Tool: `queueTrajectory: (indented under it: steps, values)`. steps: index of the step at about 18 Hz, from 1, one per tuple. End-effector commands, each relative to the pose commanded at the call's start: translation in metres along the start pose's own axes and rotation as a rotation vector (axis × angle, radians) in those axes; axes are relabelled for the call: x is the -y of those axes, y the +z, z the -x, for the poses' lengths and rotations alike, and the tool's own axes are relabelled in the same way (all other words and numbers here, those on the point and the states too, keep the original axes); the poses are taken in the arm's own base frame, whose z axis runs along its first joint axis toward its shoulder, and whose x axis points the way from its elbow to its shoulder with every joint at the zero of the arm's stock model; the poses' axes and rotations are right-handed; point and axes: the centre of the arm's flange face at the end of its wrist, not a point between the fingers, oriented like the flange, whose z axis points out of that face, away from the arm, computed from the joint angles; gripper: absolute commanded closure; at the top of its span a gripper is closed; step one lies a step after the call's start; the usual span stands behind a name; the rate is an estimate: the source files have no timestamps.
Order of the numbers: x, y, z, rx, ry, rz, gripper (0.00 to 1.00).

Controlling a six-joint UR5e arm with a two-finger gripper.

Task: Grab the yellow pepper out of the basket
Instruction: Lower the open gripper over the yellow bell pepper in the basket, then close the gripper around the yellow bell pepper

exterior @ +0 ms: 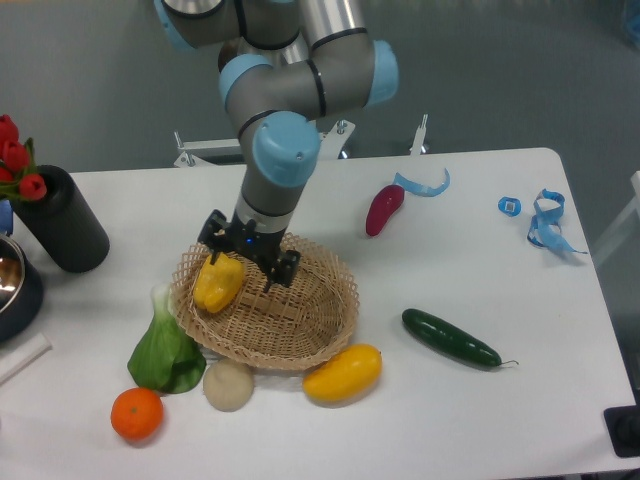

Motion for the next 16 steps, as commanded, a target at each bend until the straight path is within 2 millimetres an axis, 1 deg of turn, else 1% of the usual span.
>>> queueTrajectory:
  steps: [1,3,4,5,6,10,16]
  values:
    - [0.001,0.005,-0.004,-0.006,0.006,0.008,0.00]
    - [0.002,0.016,-0.005,-0.013,0.008,0.029,0.00]
    - [0.001,0.020,-0.004,0.006,0.008,0.053,0.00]
    - [0.002,0.030,-0.006,0.026,0.016,0.089,0.00]
    - [0.004,0.034,-0.006,0.045,0.020,0.112,0.00]
    - [0.007,0.038,-0.003,0.055,0.021,0.118,0.00]
    - [0.007,0.049,0.000,0.049,0.012,0.132,0.00]
